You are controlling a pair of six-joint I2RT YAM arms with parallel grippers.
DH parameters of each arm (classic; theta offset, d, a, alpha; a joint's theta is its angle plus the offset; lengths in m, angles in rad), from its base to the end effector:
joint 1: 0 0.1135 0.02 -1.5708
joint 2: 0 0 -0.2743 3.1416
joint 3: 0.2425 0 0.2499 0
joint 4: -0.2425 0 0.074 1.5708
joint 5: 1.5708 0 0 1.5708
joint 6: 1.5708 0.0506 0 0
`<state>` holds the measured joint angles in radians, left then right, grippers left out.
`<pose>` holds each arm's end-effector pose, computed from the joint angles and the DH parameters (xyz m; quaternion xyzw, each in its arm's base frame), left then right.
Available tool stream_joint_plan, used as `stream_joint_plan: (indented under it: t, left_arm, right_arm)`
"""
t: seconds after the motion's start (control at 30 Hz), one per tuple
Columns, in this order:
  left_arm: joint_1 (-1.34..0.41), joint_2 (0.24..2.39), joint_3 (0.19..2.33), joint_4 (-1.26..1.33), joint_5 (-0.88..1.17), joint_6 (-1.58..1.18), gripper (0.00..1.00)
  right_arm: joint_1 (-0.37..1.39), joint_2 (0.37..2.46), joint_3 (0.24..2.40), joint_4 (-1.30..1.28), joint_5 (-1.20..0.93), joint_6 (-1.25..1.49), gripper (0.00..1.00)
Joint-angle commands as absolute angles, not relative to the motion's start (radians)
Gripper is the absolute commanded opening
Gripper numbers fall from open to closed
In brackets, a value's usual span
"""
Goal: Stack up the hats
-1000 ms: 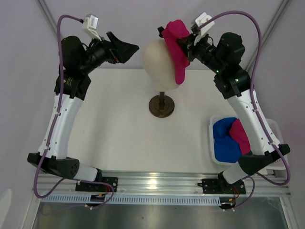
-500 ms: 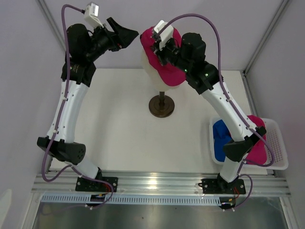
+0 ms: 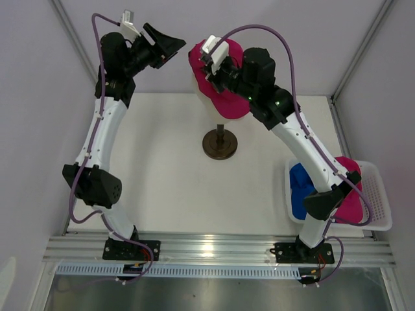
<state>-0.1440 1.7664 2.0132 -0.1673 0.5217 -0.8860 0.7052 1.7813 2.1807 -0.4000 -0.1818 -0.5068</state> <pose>0.4035 -0.0840 0.5094 -0.0611 0.6796 -0.5019 0.5315 0.2996 0.2670 0.5313 -0.4540 0.5424 0.1336 0.6942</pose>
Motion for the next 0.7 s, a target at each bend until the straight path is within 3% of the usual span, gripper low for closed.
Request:
stream_joint_plan:
  t: [0.0,0.2,0.3,0.43,0.67]
  left_arm:
    - [-0.143,1.77,2.042,-0.069,0.587,-1.001,0.7]
    - [-0.163,1.73,1.931,0.015,0.66,-1.04,0.68]
    - [-0.172,1.717,1.931,-0.041,0.635,-0.974,0.62]
    - [-0.179,1.713,1.939,-0.126,0.614,-0.899,0.61]
    - [-0.189,1.686,1.891,-0.106,0.6,-0.835,0.53]
  right_arm:
    - [0.712,1.752,2.178,-0.374,-0.201,-0.534,0.04]
    - [0.71,1.75,2.168,-0.361,-0.202,-0.538,0.06]
    - [0.71,1.752,2.166,-0.361,-0.209,-0.54,0.06]
    - [0.71,1.753,2.163,-0.353,-0.21,-0.535,0.08]
    - [0.712,1.759,2.158,-0.354,-0.212,-0.537,0.1]
